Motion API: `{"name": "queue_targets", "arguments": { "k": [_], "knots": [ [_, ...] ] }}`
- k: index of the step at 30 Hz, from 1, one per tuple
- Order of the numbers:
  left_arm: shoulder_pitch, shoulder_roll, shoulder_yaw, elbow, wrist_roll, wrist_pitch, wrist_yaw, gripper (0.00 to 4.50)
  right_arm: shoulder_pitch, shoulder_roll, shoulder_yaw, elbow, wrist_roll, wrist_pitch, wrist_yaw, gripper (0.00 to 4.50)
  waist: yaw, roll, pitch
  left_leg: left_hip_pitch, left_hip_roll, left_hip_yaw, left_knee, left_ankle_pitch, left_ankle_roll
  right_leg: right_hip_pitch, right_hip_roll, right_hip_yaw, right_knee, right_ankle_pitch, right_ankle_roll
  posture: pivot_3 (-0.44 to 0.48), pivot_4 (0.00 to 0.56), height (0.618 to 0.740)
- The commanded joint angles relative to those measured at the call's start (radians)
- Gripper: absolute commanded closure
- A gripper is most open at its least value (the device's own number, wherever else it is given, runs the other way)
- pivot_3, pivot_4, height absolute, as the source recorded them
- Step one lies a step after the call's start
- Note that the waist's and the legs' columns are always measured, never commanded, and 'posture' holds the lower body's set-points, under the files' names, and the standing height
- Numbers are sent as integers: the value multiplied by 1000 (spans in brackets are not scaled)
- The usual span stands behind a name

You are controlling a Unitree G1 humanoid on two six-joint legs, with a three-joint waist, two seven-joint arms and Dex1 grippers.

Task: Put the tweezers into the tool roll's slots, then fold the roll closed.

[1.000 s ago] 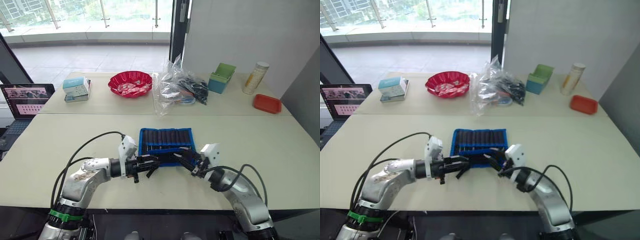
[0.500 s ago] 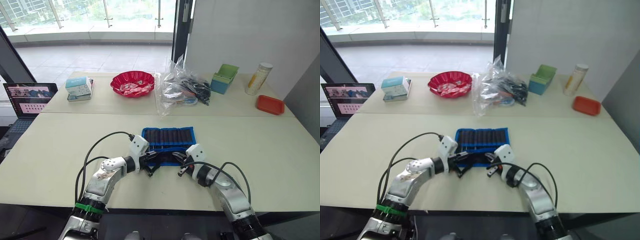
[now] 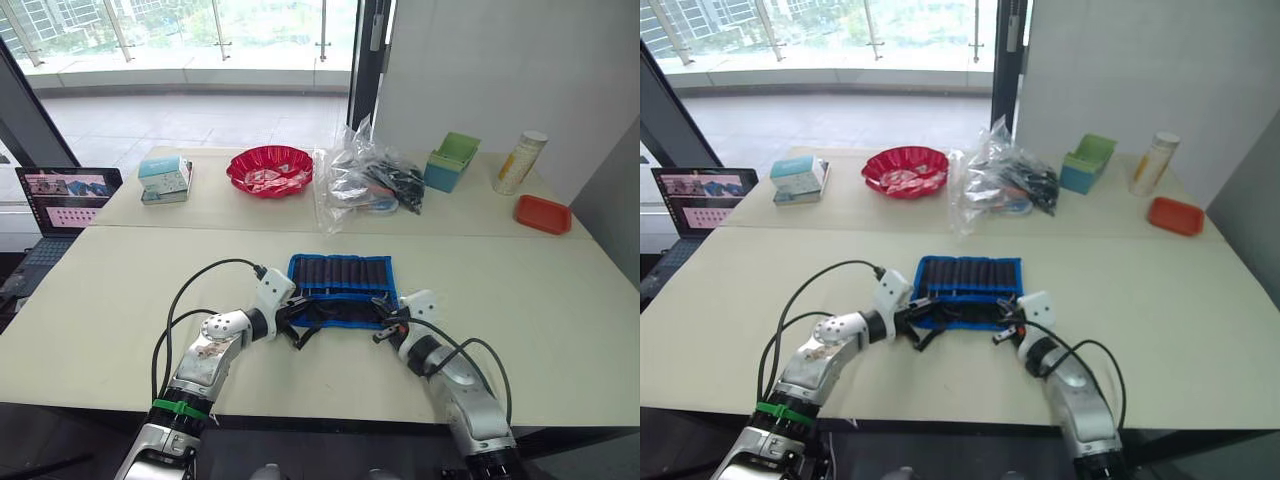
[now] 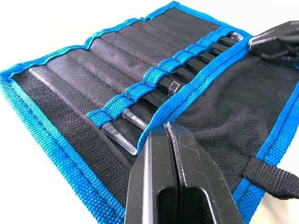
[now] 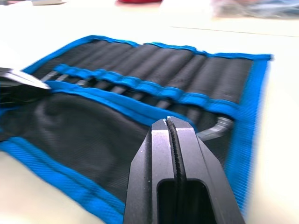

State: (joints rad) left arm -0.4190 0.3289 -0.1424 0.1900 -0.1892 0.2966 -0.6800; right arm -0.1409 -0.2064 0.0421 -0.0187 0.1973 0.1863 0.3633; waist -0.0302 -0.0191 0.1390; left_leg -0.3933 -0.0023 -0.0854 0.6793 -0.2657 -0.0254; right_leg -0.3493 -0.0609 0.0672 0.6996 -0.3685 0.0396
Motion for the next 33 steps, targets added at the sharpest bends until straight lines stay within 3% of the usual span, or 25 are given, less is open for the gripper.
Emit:
{"name": "queue_targets", "arguments": {
  "k": [1, 7, 10, 18, 24, 30, 33],
  "knots": [
    [-25, 16, 24, 3, 3, 4, -5, 4500, 28, -15, -20, -25, 4, 51, -5, 4482, 0, 0, 0, 0, 0, 0, 0, 0, 0, 0, 0, 0, 0, 0, 0, 0, 150, 740],
    [-51, 14, 110, -148, -166, 84, -86, 4500, -3, -31, -12, -137, 24, -14, 62, 4482, -10, 0, 0, -4, 1, 1, 0, 0, 0, -4, 1, 1, 0, 0, 0, 0, 150, 740],
    [-58, 25, 110, -184, -173, 124, -84, 4500, -27, -60, 14, -149, -2, -30, 103, 4482, -14, 0, 0, -5, 1, 0, 0, 0, 0, -4, 1, 1, 1, 0, 0, 0, 150, 740],
    [-59, -27, -53, -142, -57, 202, -18, 4500, -142, -65, 141, -28, -112, -46, 138, 4482, -14, 0, 0, -5, 0, 2, -1, 0, 0, -4, 1, 0, 0, 0, 0, 0, 150, 740],
    [-101, -92, -71, -2, 20, 189, 79, 4500, -180, -64, 170, 80, -176, -19, 122, 4482, -9, 0, 0, -5, 0, 3, 0, 0, -1, -4, 1, 0, 0, 0, 0, 0, 150, 740],
    [-77, -17, -133, 59, 119, 304, 102, 4500, -104, -147, 144, 67, -247, 80, 83, 4482, -9, -2, -4, -2, 0, 3, 0, 0, 0, -1, 1, 0, -1, 0, 0, 0, 150, 740],
    [-13, 17, -117, 42, 99, 351, 98, 4500, -48, -187, 74, 27, -234, 125, 50, 4482, -10, -1, -8, 12, 1, 1, -5, -2, 3, 14, 1, 0, -9, 0, 0, 0, 150, 740]
  ]
}}
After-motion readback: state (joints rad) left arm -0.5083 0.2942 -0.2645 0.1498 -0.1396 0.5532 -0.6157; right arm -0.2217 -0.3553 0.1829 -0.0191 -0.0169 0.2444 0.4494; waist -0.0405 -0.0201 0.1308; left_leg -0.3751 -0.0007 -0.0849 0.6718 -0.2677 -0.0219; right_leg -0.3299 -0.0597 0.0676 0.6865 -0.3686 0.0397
